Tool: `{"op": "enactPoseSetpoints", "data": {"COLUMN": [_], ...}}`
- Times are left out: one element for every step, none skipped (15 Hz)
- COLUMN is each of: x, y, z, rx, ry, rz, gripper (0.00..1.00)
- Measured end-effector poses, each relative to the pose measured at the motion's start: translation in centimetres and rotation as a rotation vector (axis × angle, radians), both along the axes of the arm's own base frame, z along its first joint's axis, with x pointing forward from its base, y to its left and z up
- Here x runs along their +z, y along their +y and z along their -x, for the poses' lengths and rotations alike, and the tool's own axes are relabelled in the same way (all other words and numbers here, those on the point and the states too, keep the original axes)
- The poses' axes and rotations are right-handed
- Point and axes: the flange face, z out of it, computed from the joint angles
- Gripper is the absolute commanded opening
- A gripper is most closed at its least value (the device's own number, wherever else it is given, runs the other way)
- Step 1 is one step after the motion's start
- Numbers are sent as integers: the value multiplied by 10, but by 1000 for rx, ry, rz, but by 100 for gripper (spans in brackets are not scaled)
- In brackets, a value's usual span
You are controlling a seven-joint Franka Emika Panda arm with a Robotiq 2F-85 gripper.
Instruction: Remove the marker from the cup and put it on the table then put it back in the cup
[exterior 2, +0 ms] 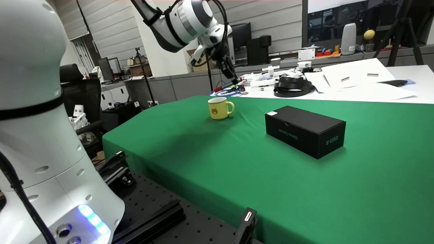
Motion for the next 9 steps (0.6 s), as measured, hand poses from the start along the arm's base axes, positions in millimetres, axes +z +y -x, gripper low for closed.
{"op": "enactPoseSetpoints", "data": {"x": [2,3,3,1,-1,-5,-9,-13,-18], "y": [7,14,20,26,31,36,40,43,46], "z": [-2,-4,-5,-6,-7,-7,-7,-6,-6], "rx": [27,53,78,100,120,137,151,163,173], "ry": [-11,-21,-29,-35,-39,-40,-40,-38,-34], "rz": [26,52,79,105,128,149,167,182,196], "gripper": [5,5,5,5,5,5,5,5,5]}}
